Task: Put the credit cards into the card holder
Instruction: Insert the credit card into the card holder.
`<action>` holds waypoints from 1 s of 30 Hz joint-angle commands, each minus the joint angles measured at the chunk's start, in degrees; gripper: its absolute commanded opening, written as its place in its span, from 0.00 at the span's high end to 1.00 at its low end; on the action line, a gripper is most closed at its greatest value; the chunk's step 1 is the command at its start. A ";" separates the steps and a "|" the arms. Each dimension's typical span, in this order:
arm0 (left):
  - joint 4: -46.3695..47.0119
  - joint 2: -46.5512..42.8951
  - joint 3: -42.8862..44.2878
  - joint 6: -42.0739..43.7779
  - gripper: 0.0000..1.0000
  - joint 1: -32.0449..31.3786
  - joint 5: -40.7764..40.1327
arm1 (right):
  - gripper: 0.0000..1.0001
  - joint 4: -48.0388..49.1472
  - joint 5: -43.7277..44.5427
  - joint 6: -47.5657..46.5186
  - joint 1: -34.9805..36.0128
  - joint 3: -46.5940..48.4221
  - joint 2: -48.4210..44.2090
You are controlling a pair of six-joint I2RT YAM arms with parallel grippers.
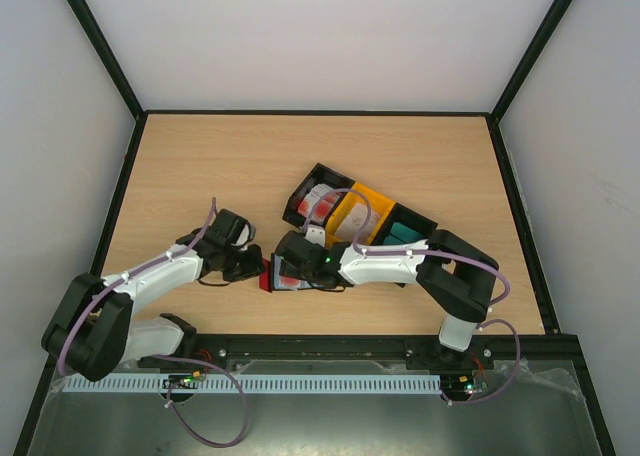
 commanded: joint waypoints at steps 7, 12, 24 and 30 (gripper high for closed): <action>-2.07 0.07 0.13 -0.21 0.97 -0.32 -0.42 | 0.37 -0.65 -1.54 -1.02 0.40 0.52 2.69; -1.55 0.94 0.17 -0.02 0.97 -0.31 0.06 | 0.38 0.07 -3.21 -1.69 0.33 1.31 4.00; -1.40 1.37 0.36 0.30 0.97 -0.30 0.25 | 0.42 2.44 -3.41 -7.17 0.29 3.38 3.62; -1.48 1.49 0.42 0.40 0.97 -0.29 0.25 | 0.42 2.70 -1.45 -10.29 0.29 3.70 2.77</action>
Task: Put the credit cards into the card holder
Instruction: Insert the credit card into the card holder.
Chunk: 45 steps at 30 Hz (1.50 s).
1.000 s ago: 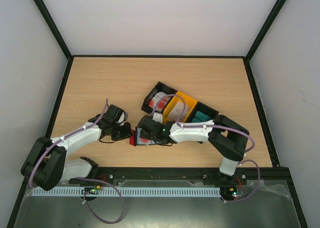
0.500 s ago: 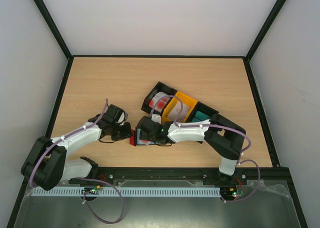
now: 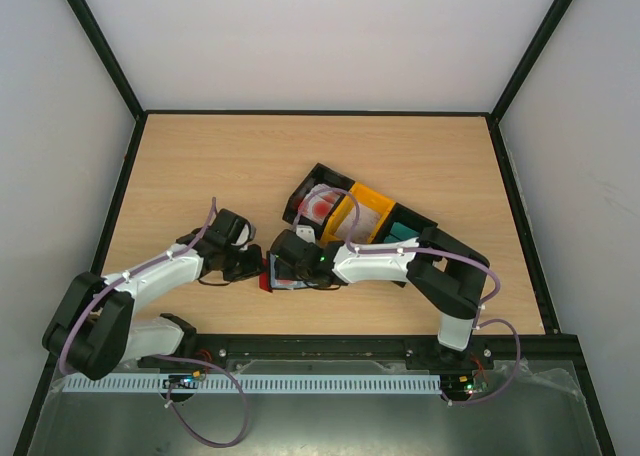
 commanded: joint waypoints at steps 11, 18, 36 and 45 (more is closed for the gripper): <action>-6.74 -1.83 2.65 -0.60 0.98 -0.29 -5.62 | 0.37 -4.52 9.76 0.59 0.13 -0.16 -3.35; -10.47 -5.04 4.49 -1.55 0.97 -0.29 -8.93 | 0.38 -7.46 14.48 5.94 -0.80 -7.53 -13.28; 3.50 -12.51 1.47 -7.24 0.97 -1.94 6.63 | 0.60 -5.02 10.60 2.67 -11.48 -18.24 -16.03; 14.02 -9.21 -2.79 -12.76 0.97 -4.37 5.87 | 0.49 -4.94 11.44 -3.57 -17.36 -13.83 -11.52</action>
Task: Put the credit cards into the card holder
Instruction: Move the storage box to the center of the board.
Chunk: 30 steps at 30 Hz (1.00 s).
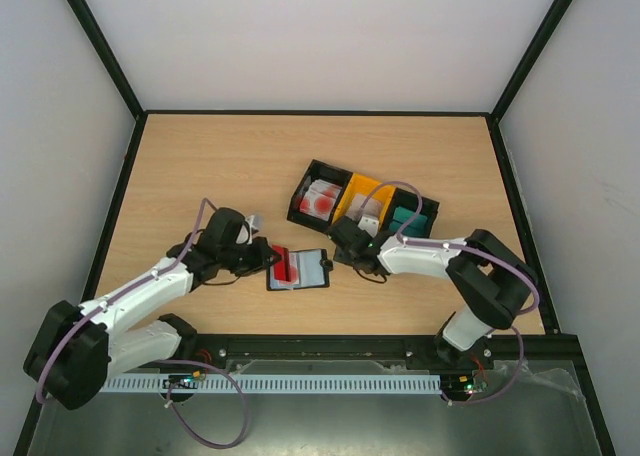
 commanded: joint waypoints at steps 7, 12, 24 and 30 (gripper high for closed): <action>15.32 4.42 -5.03 -6.28 0.97 -2.78 -0.73 | 0.38 2.96 0.64 -7.13 -2.71 5.14 2.57; 22.07 4.97 -8.06 -8.80 0.97 -3.33 -2.61 | 0.38 3.49 -4.43 -5.82 -2.52 0.28 -3.52; 31.88 11.74 -10.43 -11.51 0.97 -4.03 -3.01 | 0.40 -2.79 -7.95 -10.04 7.76 2.38 -2.15; 35.34 14.09 -11.88 -12.16 0.97 -4.03 -2.60 | 0.44 -3.84 -7.41 -9.20 9.69 3.61 1.78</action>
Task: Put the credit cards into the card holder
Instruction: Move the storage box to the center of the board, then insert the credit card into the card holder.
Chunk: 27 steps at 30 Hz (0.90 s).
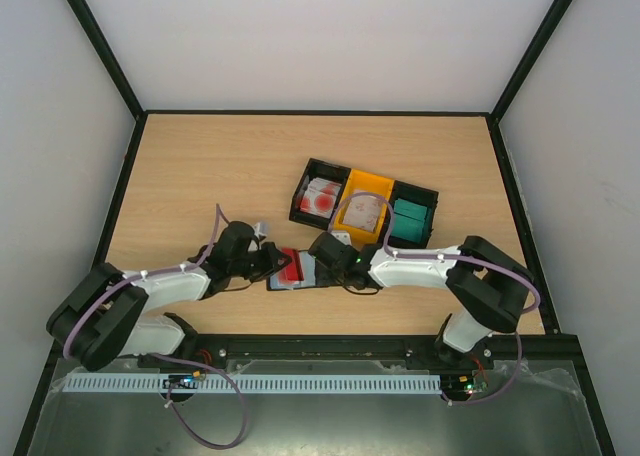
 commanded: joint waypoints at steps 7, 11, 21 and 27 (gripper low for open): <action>5.87 3.45 -2.22 -0.95 0.97 -0.31 -0.46 | 0.56 -5.37 2.37 1.16 1.22 2.44 3.77; 9.00 4.96 -3.18 -2.11 0.97 -0.39 0.12 | 0.62 -5.40 2.02 2.17 1.45 2.49 4.29; 10.96 7.14 -3.88 -4.38 0.97 -1.98 -1.17 | 0.69 -4.68 1.66 4.17 1.56 2.24 4.99; 12.90 8.35 -4.74 -6.27 0.97 -2.85 -2.38 | 0.70 -3.68 1.34 5.30 1.62 1.44 4.78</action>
